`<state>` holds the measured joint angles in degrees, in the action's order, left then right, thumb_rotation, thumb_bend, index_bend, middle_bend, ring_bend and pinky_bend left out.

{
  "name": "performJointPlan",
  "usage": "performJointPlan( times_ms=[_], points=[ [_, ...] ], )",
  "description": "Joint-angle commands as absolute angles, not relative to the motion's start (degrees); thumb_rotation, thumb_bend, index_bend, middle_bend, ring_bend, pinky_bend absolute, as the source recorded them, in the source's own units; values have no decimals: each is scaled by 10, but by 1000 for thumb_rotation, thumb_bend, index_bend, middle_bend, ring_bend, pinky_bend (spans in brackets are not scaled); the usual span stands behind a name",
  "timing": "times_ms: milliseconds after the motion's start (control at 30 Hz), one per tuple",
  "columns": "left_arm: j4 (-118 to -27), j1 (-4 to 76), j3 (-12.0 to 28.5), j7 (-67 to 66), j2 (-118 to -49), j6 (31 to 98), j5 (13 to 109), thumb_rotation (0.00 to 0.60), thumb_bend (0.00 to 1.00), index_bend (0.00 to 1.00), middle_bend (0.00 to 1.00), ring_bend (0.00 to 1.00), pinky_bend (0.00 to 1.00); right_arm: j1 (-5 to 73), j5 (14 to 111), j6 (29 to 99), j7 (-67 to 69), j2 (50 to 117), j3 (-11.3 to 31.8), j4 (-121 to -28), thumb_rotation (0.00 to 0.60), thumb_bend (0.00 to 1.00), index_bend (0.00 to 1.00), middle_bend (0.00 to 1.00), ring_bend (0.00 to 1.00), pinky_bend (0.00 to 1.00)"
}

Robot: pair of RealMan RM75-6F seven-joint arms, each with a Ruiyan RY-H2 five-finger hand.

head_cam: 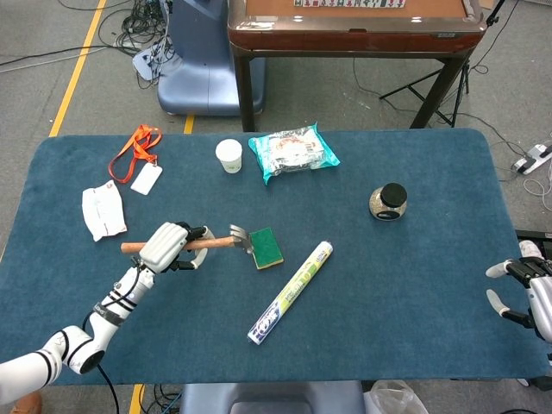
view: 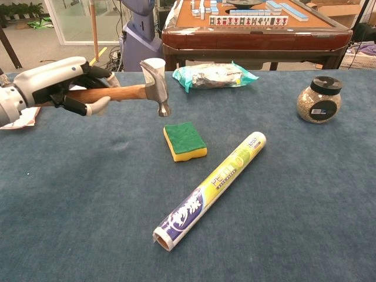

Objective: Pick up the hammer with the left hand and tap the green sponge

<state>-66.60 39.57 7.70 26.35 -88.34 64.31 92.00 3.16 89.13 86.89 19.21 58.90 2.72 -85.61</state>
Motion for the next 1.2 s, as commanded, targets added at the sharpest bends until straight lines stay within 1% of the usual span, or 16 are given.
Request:
performJointPlan(
  times_ms=[33, 233, 400, 533, 700, 833, 1000, 1200],
  points=[
    [-622, 402, 65, 270, -908, 672, 941, 600, 542, 766, 818, 627, 441, 32, 891, 869, 192, 589, 27, -856, 600, 317, 457, 451, 393, 259],
    [-559, 411, 49, 268, -934, 702, 966, 600, 540, 767, 817, 619, 441, 32, 893, 869, 192, 589, 26, -856, 600, 317, 457, 451, 394, 259],
    [-533, 422, 43, 276, -950, 709, 973, 600, 540, 767, 817, 618, 441, 33, 893, 866, 191, 589, 26, -857, 600, 317, 457, 451, 393, 259],
    [-531, 433, 50, 300, -958, 703, 961, 600, 540, 771, 818, 619, 441, 34, 891, 865, 190, 589, 27, -857, 600, 317, 457, 451, 393, 259],
    [-517, 450, 59, 296, -970, 691, 948, 600, 540, 773, 819, 619, 441, 35, 889, 862, 189, 590, 27, -857, 600, 317, 457, 451, 393, 259],
    [-503, 460, 63, 268, -981, 665, 931, 600, 540, 773, 820, 618, 441, 36, 888, 860, 188, 590, 27, -857, 600, 317, 457, 451, 393, 259],
    [-477, 468, 58, 211, -998, 639, 920, 600, 540, 774, 820, 614, 441, 36, 886, 858, 187, 590, 28, -857, 600, 317, 457, 451, 393, 259],
    [-461, 471, 57, 189, -1016, 643, 915, 600, 540, 777, 823, 615, 441, 38, 884, 854, 184, 590, 28, -858, 600, 317, 457, 451, 393, 260]
  ],
)
